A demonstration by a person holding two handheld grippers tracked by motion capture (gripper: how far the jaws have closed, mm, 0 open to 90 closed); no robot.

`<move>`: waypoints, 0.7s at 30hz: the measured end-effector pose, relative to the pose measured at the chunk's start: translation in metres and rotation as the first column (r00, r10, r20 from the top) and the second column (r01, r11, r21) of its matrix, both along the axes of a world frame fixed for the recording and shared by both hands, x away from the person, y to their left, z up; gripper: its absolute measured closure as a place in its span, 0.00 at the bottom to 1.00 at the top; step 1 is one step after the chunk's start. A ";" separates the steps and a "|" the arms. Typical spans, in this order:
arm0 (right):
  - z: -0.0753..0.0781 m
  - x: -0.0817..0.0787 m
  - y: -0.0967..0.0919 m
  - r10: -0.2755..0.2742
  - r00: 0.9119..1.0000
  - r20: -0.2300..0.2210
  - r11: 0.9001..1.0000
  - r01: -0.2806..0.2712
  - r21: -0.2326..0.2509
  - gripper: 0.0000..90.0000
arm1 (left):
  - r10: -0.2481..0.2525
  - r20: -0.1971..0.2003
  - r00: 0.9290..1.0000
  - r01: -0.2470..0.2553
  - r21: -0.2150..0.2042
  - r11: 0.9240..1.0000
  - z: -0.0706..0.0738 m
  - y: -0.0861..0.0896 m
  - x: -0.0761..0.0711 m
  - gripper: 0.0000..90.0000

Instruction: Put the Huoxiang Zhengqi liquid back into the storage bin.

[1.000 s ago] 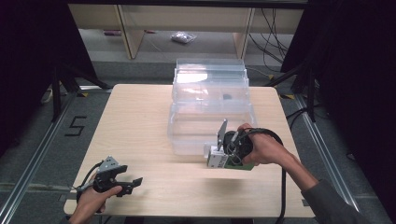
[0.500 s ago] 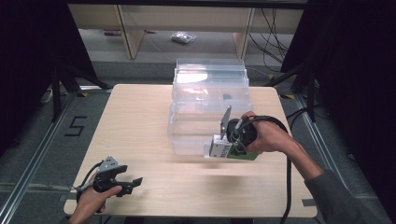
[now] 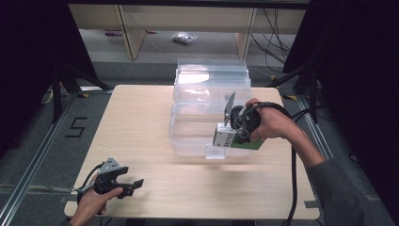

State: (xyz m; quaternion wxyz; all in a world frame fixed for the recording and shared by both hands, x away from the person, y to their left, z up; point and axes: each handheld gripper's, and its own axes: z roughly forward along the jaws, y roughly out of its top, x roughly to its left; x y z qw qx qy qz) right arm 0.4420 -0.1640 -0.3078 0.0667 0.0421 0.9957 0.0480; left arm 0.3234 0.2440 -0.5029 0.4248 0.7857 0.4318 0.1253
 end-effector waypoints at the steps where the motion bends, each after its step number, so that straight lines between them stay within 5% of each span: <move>1: 0.001 0.002 0.000 0.000 1.000 -0.007 1.000 -0.001 -0.013 0.72 | 0.006 0.001 1.000 -0.006 -0.010 1.000 0.000 -0.001 0.000 0.18; 5: 0.003 0.008 0.000 -0.021 1.000 -0.008 1.000 0.021 -0.016 0.72 | 0.007 0.001 1.000 -0.007 -0.010 1.000 0.000 -0.001 0.000 0.18; 6: 0.002 0.013 -0.001 0.011 1.000 -0.005 1.000 -0.011 -0.006 0.72 | 0.007 0.002 1.000 -0.007 -0.010 1.000 0.000 -0.001 0.000 0.18; 9: 0.002 0.019 -0.001 -0.029 1.000 -0.001 1.000 0.029 -0.002 0.72 | 0.007 0.000 1.000 -0.007 -0.011 1.000 -0.001 -0.001 0.000 0.18; 10: 0.001 0.025 -0.001 0.016 1.000 0.008 1.000 -0.016 -0.001 0.72 | 0.000 -0.003 1.000 0.000 0.002 1.000 0.000 0.000 0.000 0.18; 12: 0.001 0.025 0.000 -0.046 0.999 -0.003 0.999 0.046 -0.015 0.72 | 0.006 -0.002 1.000 -0.006 -0.010 1.000 -0.001 -0.001 0.000 0.18; 17: -0.004 0.037 -0.001 -0.052 0.999 -0.006 0.998 0.052 -0.020 0.72 | 0.005 0.000 1.000 -0.005 -0.012 1.000 -0.001 -0.001 0.000 0.18; 18: -0.005 0.043 -0.001 -0.010 1.000 -0.004 1.000 0.010 -0.011 0.72 | 0.005 0.000 1.000 -0.005 -0.012 1.000 -0.001 -0.001 0.000 0.18; 21: -0.009 0.046 -0.001 -0.053 0.999 -0.008 0.998 0.052 -0.025 0.72 | 0.005 0.000 1.000 -0.005 -0.014 1.000 -0.001 -0.001 0.000 0.18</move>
